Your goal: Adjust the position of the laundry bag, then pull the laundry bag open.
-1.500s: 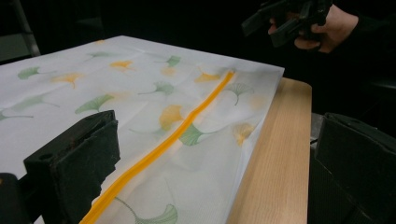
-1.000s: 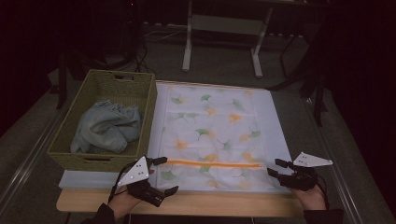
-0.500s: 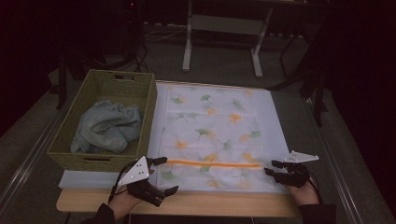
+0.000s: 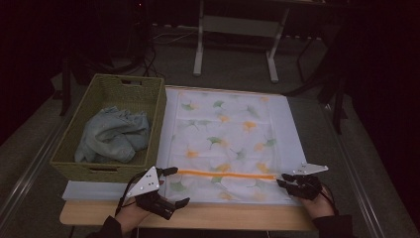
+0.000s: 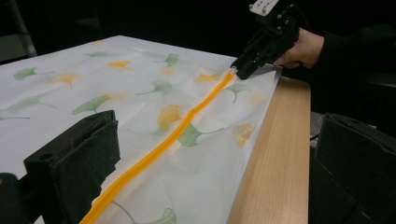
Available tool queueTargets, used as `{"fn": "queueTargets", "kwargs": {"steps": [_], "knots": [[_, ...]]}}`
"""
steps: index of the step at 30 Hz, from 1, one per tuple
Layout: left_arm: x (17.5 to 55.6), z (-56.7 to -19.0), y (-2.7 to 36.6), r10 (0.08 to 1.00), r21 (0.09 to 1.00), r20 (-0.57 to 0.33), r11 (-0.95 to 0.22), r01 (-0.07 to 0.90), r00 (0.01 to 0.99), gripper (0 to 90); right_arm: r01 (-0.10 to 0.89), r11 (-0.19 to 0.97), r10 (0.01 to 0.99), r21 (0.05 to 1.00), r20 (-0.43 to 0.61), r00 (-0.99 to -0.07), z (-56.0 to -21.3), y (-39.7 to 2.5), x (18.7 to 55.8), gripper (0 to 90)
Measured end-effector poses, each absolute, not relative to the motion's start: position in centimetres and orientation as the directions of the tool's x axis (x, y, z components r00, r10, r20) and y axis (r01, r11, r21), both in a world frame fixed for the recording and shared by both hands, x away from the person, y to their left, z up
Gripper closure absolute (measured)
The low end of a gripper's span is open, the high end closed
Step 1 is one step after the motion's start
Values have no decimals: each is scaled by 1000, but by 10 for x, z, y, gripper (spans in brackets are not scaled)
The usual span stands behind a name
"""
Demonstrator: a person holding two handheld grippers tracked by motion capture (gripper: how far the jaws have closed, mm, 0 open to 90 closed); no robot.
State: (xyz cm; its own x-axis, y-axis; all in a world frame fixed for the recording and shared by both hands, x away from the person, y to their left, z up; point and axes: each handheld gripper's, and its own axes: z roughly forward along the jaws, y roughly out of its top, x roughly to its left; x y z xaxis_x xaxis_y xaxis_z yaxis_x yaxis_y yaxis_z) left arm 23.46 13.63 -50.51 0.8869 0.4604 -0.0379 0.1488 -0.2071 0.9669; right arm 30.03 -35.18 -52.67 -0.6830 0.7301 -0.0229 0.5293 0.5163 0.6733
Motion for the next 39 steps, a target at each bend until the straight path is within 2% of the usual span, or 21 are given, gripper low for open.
{"fn": "queueTargets", "kwargs": {"steps": [3, 4, 6, 9, 14, 24, 34, 39], "knots": [[235, -505, 137, 461, 965, -50, -207, 162, 886, 7, 528, 517, 727, 674, -20, -686, -527, -351, 301, 761], [235, -505, 136, 461, 964, -62, -203, 174, 885, 7, 526, 527, 723, 668, -27, -690, -526, -349, 301, 826], [236, -505, 136, 459, 961, -79, -202, 191, 885, 7, 533, 523, 729, 665, -24, -684, -525, -347, 302, 852], [235, -504, 135, 474, 955, -72, -221, 197, 878, 7, 541, 525, 733, 657, -26, -680, -522, -345, 303, 857], [236, -502, 132, 479, 938, -114, -238, 254, 871, 7, 527, 515, 729, 676, -21, -685, -512, -340, 302, 858], [235, -499, 124, 412, 929, -109, -282, 240, 905, 7, 468, 452, 722, 759, -3, -692, -473, -335, 300, 857], [242, -485, 107, 392, 930, -101, -290, 227, 914, 158, 432, 465, 699, 773, -20, -715, -456, -327, 298, 857], [247, -479, 94, 386, 917, -88, -328, 226, 918, 180, 422, 467, 689, 777, -21, -724, -452, -327, 298, 857]]}}
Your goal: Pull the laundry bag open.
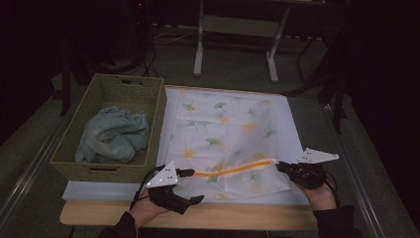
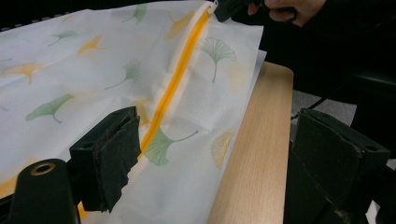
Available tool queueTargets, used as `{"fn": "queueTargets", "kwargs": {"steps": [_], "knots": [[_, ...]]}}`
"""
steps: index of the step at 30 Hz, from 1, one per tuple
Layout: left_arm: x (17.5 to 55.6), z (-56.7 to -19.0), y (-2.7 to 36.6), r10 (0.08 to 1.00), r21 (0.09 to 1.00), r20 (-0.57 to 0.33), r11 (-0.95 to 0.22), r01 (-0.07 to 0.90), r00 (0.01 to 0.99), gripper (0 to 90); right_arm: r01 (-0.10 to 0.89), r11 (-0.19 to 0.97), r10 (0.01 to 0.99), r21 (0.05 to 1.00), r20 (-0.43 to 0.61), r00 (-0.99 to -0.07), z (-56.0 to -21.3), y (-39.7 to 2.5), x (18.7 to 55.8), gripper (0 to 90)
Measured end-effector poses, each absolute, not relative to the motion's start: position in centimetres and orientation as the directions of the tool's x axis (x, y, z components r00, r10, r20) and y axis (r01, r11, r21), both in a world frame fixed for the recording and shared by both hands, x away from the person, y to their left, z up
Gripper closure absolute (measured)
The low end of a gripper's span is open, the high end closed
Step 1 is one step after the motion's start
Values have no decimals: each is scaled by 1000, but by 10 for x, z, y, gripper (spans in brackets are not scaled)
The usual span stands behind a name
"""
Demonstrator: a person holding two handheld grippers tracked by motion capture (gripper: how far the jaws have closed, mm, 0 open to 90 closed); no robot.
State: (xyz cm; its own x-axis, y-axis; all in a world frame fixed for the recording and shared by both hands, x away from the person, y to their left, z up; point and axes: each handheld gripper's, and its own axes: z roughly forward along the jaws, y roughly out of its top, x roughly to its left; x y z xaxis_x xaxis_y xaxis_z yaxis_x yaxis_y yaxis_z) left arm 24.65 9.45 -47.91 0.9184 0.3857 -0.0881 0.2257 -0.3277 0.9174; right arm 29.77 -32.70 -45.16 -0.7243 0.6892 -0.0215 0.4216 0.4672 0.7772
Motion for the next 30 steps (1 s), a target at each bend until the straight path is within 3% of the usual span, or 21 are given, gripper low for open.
{"fn": "queueTargets", "kwargs": {"steps": [7, 19, 30], "knots": [[252, -469, 77, 375, 913, -77, -346, 217, 924, 199, 400, 471, 673, 787, -27, -739, -445, -324, 296, 857], [266, -460, 38, 334, 893, -54, -405, 195, 941, 365, 390, 478, 653, 787, -21, -757, -437, -320, 293, 857], [272, -452, 3, 308, 878, -26, -448, 169, 951, 373, 366, 482, 634, 796, -29, -773, -433, -319, 292, 857]]}}
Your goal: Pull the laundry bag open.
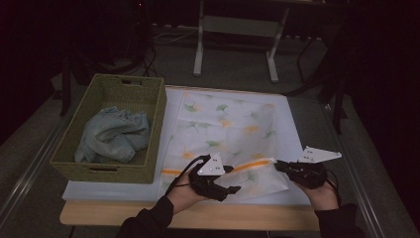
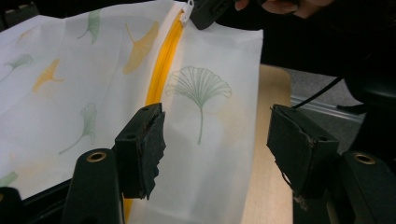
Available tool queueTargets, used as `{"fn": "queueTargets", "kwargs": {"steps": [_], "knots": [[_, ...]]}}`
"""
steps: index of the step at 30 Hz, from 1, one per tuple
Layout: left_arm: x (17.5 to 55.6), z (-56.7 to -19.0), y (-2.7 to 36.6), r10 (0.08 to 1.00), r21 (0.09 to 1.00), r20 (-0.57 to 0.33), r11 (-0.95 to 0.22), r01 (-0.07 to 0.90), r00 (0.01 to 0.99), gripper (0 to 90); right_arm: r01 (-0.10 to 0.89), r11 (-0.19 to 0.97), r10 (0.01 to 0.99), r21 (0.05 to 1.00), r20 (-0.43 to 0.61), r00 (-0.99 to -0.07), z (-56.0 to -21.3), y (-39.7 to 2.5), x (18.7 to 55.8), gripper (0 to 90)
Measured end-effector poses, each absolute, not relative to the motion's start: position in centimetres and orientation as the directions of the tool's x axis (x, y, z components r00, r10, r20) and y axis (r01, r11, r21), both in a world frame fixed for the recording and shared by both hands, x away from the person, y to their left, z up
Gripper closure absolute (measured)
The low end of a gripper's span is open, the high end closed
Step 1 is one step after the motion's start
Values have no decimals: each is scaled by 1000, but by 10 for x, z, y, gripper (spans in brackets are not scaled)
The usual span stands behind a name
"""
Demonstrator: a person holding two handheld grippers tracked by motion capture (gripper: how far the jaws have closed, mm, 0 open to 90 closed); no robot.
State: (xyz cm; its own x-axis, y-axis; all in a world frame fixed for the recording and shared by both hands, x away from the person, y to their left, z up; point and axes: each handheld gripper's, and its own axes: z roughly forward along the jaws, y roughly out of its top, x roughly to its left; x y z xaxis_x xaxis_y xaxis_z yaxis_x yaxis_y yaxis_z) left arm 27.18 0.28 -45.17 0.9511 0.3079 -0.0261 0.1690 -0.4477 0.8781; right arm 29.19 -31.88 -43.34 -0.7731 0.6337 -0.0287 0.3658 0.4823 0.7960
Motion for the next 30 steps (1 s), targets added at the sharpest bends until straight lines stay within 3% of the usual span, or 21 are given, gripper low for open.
{"fn": "queueTargets", "kwargs": {"steps": [30], "knots": [[281, -439, -32, 300, 861, 17, -490, 139, 954, 447, 312, 504, 569, 805, -38, -822, -430, -305, 291, 856]]}}
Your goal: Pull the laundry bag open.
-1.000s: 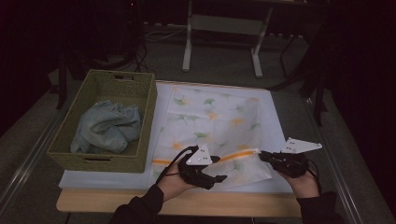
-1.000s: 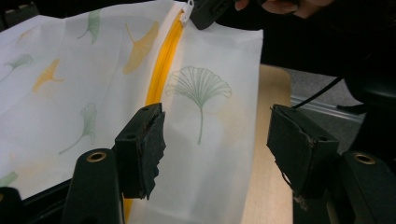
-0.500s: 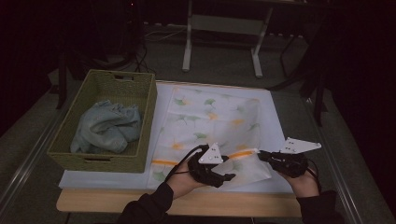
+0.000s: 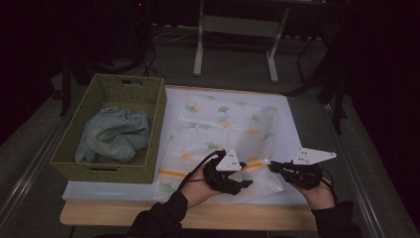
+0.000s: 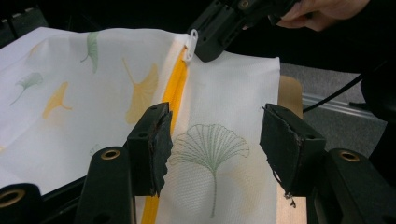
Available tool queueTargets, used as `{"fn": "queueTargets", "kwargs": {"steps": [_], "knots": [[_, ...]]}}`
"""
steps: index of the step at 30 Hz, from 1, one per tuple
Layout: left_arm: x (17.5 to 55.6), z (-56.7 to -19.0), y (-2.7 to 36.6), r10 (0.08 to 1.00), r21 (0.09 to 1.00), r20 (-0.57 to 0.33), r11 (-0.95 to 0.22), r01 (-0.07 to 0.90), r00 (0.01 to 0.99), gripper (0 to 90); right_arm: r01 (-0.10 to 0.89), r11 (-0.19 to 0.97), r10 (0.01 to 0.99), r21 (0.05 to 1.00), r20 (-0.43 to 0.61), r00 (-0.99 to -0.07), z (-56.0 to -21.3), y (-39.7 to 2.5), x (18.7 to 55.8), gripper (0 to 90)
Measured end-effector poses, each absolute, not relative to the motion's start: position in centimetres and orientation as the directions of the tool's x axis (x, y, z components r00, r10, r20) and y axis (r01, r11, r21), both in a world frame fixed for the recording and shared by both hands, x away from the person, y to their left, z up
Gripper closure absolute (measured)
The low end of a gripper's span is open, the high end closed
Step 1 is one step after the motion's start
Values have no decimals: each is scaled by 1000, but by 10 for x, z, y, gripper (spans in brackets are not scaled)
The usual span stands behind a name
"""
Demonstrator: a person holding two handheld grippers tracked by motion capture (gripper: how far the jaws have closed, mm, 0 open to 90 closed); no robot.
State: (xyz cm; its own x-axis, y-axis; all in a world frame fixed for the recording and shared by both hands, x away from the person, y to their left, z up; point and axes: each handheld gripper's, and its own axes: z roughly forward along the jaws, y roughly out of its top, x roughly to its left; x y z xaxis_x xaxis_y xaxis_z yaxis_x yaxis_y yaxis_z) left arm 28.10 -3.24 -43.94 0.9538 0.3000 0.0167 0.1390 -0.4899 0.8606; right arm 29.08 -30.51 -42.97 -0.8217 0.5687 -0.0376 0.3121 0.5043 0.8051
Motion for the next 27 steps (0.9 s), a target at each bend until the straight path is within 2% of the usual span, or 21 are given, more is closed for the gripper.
{"fn": "queueTargets", "kwargs": {"steps": [8, 20, 27], "knots": [[284, -436, -46, 289, 863, 39, -492, 113, 956, 501, 332, 481, 571, 812, -2, -821, -432, -309, 292, 856], [295, -433, -72, 305, 834, 108, -546, 81, 946, 712, 354, 480, 570, 803, 21, -821, -432, -311, 291, 857], [298, -437, -78, 322, 810, 109, -578, 105, 940, 717, 345, 482, 564, 805, 17, -826, -431, -310, 291, 856]]}}
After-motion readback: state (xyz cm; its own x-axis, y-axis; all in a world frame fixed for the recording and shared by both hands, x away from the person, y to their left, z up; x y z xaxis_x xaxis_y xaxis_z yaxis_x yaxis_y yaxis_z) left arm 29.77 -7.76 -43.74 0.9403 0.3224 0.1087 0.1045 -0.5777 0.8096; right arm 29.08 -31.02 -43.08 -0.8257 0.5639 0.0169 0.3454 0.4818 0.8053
